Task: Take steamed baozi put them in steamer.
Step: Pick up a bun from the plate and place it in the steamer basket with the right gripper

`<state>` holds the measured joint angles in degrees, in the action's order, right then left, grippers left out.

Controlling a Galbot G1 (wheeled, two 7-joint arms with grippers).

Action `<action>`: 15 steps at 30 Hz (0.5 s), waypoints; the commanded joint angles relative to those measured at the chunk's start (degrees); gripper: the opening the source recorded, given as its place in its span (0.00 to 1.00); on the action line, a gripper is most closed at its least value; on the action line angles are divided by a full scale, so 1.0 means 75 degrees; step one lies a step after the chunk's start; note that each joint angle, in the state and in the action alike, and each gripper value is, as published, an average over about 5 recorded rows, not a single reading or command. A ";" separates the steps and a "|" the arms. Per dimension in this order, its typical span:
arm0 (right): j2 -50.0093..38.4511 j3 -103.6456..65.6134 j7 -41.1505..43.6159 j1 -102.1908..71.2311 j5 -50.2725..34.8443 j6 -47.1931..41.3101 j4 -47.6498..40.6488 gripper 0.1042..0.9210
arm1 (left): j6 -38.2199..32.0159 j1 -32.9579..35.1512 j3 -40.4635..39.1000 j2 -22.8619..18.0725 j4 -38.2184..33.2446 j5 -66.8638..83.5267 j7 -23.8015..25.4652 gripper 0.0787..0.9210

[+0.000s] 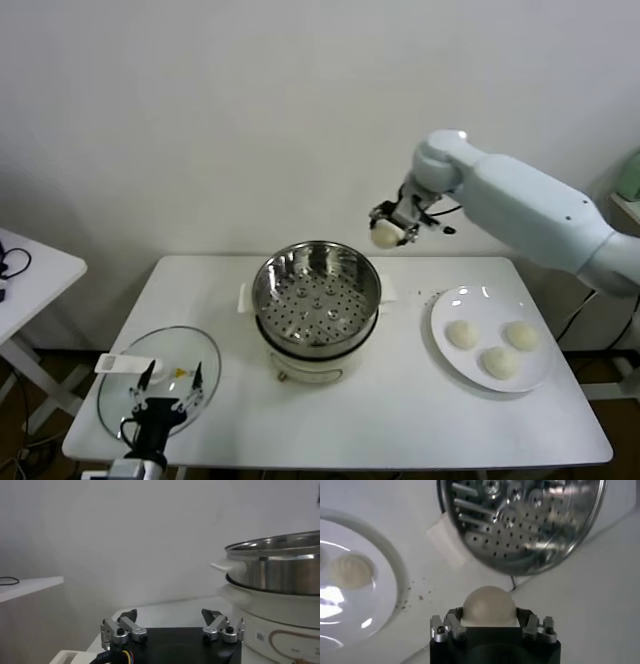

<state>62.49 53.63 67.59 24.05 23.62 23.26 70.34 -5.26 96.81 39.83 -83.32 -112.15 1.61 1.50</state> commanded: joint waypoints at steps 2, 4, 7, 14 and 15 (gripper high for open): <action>0.1548 0.0279 -0.0034 -0.0239 0.1035 0.0472 0.0347 0.75 | -0.0032 0.0109 0.0008 0.0022 -0.0033 -0.0013 -0.0010 0.88; 0.1763 0.0236 -0.0040 -0.0386 0.1309 0.0568 0.0172 0.75 | -0.0020 0.0088 0.0010 0.0025 -0.0040 -0.0010 -0.0012 0.88; 0.2022 0.0141 -0.0041 -0.0630 0.1777 0.0741 -0.0158 0.75 | 0.0003 0.0062 0.0011 0.0021 -0.0060 -0.0009 -0.0018 0.88; 0.2295 -0.0082 -0.0110 -0.1116 0.2617 0.1119 -0.1002 0.75 | -0.0004 0.0116 0.0028 0.0002 -0.0089 0.0011 -0.0027 0.88; 0.2291 -0.0094 -0.0111 -0.1151 0.2647 0.1126 -0.1054 0.75 | -0.0008 0.0124 0.0034 0.0002 -0.0085 0.0018 -0.0030 0.88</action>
<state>74.85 53.49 66.91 18.80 35.99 28.90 67.20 -5.25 97.43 39.97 -83.25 -112.77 1.63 1.33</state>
